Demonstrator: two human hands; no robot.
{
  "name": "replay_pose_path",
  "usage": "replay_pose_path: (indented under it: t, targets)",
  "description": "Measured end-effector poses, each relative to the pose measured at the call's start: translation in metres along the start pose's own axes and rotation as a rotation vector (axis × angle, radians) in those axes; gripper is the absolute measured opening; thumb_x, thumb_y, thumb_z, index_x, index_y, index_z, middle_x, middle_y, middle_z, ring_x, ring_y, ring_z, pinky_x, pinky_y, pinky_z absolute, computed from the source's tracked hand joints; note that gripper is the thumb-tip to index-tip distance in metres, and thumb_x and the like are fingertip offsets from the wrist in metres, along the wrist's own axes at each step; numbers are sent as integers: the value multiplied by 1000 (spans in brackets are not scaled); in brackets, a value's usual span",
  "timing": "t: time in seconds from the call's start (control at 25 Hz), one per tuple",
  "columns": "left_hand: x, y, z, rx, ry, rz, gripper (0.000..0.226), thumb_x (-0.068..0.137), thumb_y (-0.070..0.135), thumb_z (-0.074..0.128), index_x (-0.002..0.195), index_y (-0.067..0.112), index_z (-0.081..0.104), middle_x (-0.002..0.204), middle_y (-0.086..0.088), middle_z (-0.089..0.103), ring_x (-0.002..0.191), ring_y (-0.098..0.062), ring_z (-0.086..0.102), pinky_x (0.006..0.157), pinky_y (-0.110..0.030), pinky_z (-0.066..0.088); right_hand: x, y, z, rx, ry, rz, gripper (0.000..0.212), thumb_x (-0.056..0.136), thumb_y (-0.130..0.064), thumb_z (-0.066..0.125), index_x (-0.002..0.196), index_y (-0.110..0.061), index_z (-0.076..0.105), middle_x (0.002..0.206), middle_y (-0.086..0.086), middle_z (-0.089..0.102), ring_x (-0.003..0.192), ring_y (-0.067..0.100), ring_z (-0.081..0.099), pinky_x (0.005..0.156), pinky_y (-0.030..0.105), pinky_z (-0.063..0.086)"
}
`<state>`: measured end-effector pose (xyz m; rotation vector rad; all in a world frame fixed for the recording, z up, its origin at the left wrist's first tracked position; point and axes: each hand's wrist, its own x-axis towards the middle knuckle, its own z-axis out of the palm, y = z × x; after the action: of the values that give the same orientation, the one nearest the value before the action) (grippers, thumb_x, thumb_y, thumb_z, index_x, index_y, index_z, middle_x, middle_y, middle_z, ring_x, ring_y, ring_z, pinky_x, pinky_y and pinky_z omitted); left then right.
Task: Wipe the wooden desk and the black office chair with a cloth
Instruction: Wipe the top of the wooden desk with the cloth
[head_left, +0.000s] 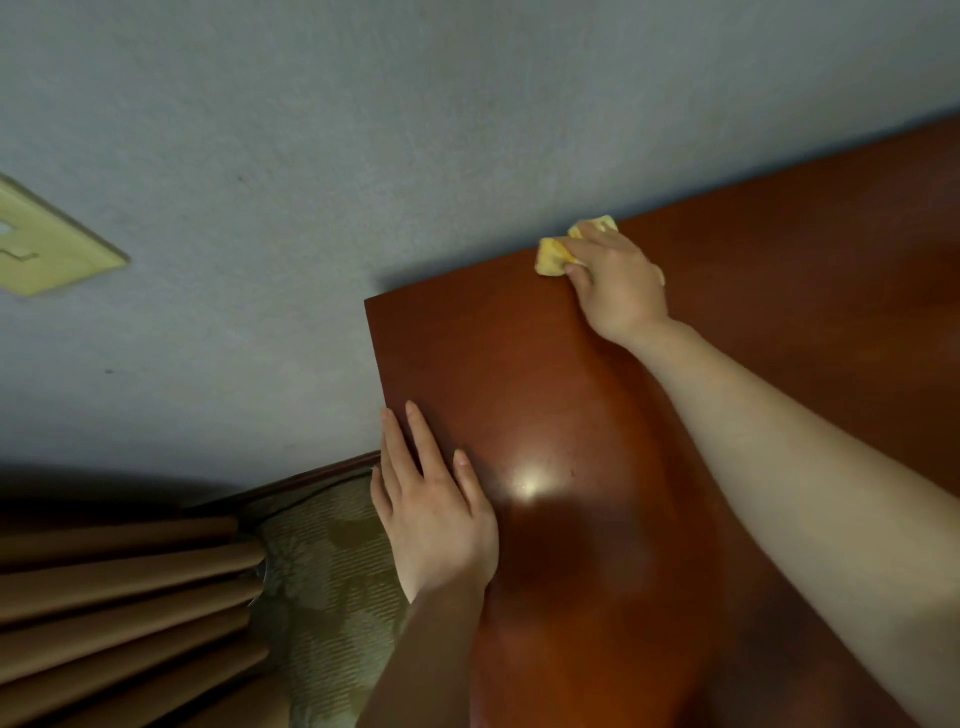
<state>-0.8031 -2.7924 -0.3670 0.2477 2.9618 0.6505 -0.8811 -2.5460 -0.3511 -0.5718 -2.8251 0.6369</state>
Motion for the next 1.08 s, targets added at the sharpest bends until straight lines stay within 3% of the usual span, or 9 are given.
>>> replay_pose_path:
  t: [0.12, 0.28, 0.4, 0.56, 0.76, 0.92, 1.08]
  targets:
    - [0, 1, -1, -20, 10, 0, 59, 99, 40, 16, 152, 21, -1, 161, -4, 4, 145, -21, 15, 119, -36, 8, 1, -55, 23, 29, -130, -221, 37, 97, -16, 45, 132, -17, 53, 145, 9, 42, 137, 23, 33, 113, 23, 13]
    - [-2, 1, -3, -27, 31, 11, 71, 90, 52, 4, 152, 17, -1, 160, -5, 7, 145, -20, 15, 118, -35, 8, -39, -105, 47, 74, -214, -400, 37, 98, -20, 45, 134, -22, 52, 149, 5, 38, 138, 24, 31, 113, 32, 22]
    - [-2, 1, -3, -30, 27, 22, 72, 89, 55, 2, 151, 18, -5, 161, -5, 5, 146, -19, 12, 118, -33, 6, -71, -102, 39, 81, -215, -472, 35, 95, -18, 51, 130, -19, 57, 144, 4, 44, 134, 26, 39, 108, 36, 31]
    - [-1, -1, -3, -25, 22, 12, 75, 88, 56, 1, 151, 16, -5, 161, -6, 5, 147, -19, 11, 118, -34, 6, -103, -75, 22, 55, -300, -522, 38, 95, -21, 52, 133, -23, 53, 147, -2, 41, 136, 21, 36, 110, 33, 30]
    - [-1, 2, -6, -15, 32, 6, 76, 87, 56, 2, 152, 17, -3, 161, -5, 6, 146, -19, 13, 118, -33, 5, -121, -16, -14, 16, -231, -506, 38, 86, -15, 66, 124, -22, 63, 137, 2, 53, 126, 23, 50, 105, 36, 39]
    - [-1, 3, -5, -5, 25, 5, 75, 88, 56, 2, 152, 18, -3, 161, -3, 4, 146, -18, 11, 117, -31, 3, -104, 44, -35, 18, -134, -330, 38, 87, -4, 63, 124, -13, 61, 136, 11, 52, 127, 31, 48, 107, 45, 37]
    - [-1, 5, -5, -3, 22, 9, 75, 88, 56, 2, 151, 18, -4, 161, -3, 3, 146, -19, 12, 118, -32, 4, -59, 100, -49, -78, 13, -125, 37, 91, -1, 56, 127, -1, 56, 136, 21, 49, 129, 38, 43, 112, 44, 29]
